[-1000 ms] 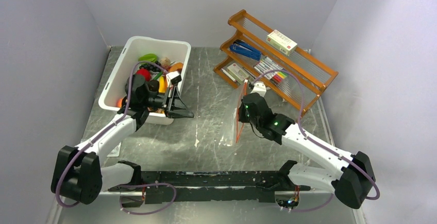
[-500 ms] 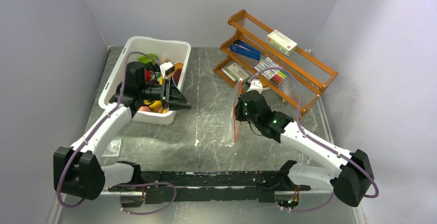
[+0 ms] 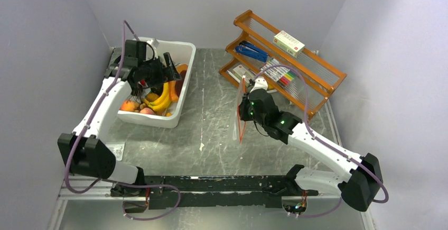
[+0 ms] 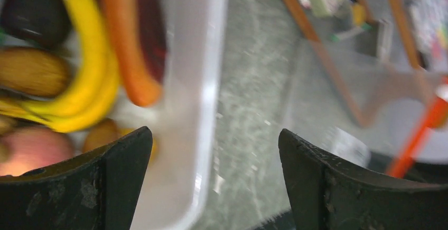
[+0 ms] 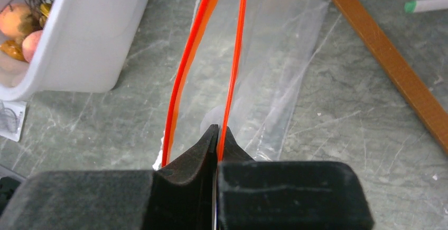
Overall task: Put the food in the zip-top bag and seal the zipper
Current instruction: Pick up the fake food from the bin.
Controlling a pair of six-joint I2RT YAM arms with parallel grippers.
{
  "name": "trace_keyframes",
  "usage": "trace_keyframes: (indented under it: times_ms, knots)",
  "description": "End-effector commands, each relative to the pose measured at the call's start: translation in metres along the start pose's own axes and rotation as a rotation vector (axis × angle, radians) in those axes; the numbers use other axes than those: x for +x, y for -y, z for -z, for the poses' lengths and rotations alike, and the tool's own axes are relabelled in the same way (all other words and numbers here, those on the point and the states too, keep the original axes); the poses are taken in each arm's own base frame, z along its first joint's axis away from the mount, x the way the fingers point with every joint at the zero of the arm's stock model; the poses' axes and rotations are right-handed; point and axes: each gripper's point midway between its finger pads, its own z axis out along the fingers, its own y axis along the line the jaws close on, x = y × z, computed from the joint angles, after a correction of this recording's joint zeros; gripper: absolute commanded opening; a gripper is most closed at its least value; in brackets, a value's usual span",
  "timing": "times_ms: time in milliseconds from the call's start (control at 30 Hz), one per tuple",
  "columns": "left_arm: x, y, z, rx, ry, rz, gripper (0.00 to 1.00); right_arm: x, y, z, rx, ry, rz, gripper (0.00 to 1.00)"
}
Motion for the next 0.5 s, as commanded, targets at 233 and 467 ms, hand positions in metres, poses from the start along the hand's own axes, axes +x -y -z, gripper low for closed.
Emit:
trace_keyframes:
  times_ms: [233,467]
  knots:
    - [-0.039,-0.085,-0.058,-0.355,0.042,-0.044,0.58,-0.023,-0.01,0.006,-0.047,0.071,0.036,0.0]
    - [-0.035,-0.086,-0.099,-0.284,-0.031,-0.046,0.57,-0.015,-0.011,0.006,-0.057,0.04,0.019,0.0]
